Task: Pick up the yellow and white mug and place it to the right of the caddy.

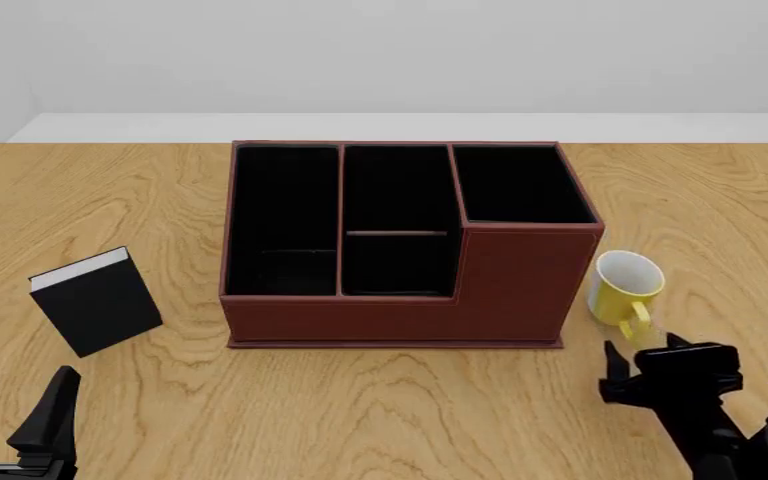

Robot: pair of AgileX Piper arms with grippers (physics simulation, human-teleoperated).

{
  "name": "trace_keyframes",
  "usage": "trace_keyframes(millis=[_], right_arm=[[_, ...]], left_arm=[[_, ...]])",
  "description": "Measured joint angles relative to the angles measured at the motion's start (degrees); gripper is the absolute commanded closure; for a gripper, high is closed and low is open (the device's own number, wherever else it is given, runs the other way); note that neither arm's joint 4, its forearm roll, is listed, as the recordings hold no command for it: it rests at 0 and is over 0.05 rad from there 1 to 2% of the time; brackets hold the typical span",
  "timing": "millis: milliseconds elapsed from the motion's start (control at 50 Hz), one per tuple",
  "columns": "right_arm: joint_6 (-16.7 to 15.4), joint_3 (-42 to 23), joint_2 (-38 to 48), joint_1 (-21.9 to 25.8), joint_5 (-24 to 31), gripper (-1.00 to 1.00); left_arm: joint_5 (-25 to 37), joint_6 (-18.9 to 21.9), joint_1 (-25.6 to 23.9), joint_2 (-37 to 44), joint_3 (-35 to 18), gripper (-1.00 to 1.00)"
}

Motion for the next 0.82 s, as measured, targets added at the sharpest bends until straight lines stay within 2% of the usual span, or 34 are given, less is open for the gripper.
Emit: trace_keyframes(millis=[360, 820], right_arm=[[-0.67, 6.34, -8.52, 0.81, 0.00, -1.00], [0.12, 8.20, -11.77, 1.33, 0.00, -1.00]], left_arm=[[0.00, 0.00, 0.00, 0.00, 0.00, -1.00], [0.00, 0.00, 0.00, 0.00, 0.00, -1.00]])
